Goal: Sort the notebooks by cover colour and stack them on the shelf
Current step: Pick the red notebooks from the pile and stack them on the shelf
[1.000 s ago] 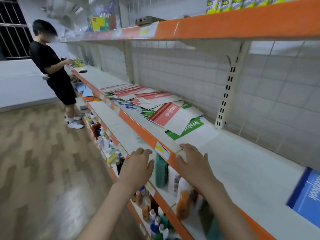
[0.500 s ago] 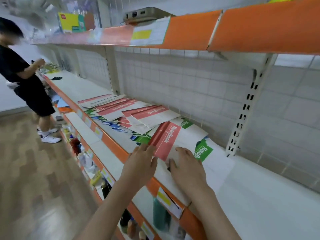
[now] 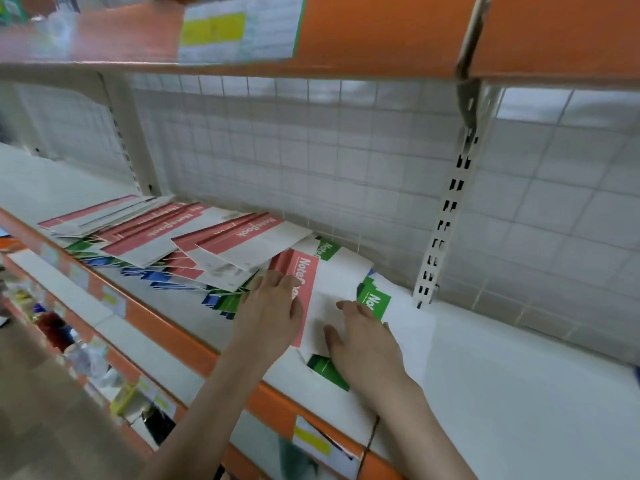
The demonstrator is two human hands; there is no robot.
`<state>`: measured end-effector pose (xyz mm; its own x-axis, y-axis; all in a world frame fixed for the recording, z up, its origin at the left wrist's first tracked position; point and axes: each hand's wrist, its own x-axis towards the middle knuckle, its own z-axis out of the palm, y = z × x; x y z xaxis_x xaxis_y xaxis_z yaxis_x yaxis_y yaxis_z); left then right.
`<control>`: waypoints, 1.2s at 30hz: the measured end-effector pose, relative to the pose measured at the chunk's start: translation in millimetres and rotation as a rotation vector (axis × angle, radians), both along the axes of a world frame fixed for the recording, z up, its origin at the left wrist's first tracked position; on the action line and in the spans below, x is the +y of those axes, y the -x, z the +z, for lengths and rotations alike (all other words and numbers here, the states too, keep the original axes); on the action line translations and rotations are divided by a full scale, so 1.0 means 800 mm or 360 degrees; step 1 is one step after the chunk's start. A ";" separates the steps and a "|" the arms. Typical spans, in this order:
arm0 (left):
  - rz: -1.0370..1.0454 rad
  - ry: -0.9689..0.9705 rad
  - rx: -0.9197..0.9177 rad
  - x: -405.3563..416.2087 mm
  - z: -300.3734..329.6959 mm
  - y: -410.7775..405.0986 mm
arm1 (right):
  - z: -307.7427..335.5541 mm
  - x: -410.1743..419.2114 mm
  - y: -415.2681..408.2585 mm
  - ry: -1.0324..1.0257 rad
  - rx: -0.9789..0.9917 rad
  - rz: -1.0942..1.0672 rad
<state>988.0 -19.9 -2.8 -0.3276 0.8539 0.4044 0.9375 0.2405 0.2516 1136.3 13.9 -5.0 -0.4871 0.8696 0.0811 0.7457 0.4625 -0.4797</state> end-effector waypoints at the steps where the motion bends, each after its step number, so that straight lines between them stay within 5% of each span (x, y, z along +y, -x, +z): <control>1: -0.0014 0.0009 -0.0006 0.004 0.000 0.005 | 0.000 0.001 0.003 -0.0005 0.0005 -0.0011; 18: -0.0427 0.0133 -0.0011 0.060 0.020 0.158 | 0.012 0.026 0.165 -0.0035 -0.0120 -0.0393; 30: -0.0669 0.0133 0.0137 0.095 -0.002 0.173 | 0.009 0.039 0.154 -0.0216 -0.0179 -0.0655; 36: -0.0772 0.0196 -0.0037 0.101 -0.013 0.188 | 0.027 0.047 0.138 -0.0254 0.0150 -0.0663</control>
